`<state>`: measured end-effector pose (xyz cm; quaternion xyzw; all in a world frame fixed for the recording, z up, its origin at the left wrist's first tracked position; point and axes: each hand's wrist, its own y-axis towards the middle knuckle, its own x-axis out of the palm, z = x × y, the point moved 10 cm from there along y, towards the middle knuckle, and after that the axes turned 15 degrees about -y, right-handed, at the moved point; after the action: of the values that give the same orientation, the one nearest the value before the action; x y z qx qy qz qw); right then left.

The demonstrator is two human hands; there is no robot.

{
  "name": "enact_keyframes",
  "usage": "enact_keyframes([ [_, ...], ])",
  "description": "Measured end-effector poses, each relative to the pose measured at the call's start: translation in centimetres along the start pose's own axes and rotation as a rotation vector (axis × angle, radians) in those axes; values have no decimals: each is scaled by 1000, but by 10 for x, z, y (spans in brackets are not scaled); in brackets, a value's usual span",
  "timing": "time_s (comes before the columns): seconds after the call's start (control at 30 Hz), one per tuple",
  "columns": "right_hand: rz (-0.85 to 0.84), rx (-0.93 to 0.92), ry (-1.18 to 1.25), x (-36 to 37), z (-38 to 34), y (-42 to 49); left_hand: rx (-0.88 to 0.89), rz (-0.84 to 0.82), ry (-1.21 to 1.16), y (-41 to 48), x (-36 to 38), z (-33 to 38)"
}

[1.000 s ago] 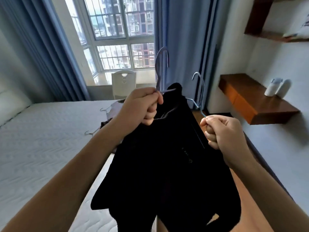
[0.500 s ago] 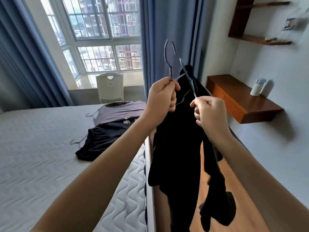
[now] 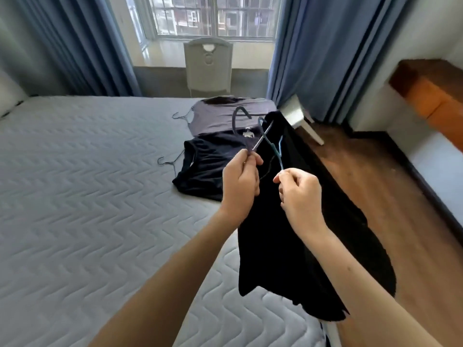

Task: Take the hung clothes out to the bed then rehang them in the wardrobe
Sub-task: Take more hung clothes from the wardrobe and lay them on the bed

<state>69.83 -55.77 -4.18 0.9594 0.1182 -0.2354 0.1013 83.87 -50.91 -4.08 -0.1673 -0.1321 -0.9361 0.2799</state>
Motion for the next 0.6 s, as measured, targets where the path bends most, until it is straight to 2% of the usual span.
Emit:
enact_keyframes([
  [0.17,-161,94,29,230,44,-36,-139,247,68,0,-225,-88],
  [0.3,-225,173,-11,394,109,-70,-317,442,136,-25,-393,-183],
  [0.43,-262,232,-39,498,175,-97,-438,542,228,-52,-513,-262],
  [0.6,-322,195,-112,574,223,-121,-478,569,300,-51,-583,-324],
])
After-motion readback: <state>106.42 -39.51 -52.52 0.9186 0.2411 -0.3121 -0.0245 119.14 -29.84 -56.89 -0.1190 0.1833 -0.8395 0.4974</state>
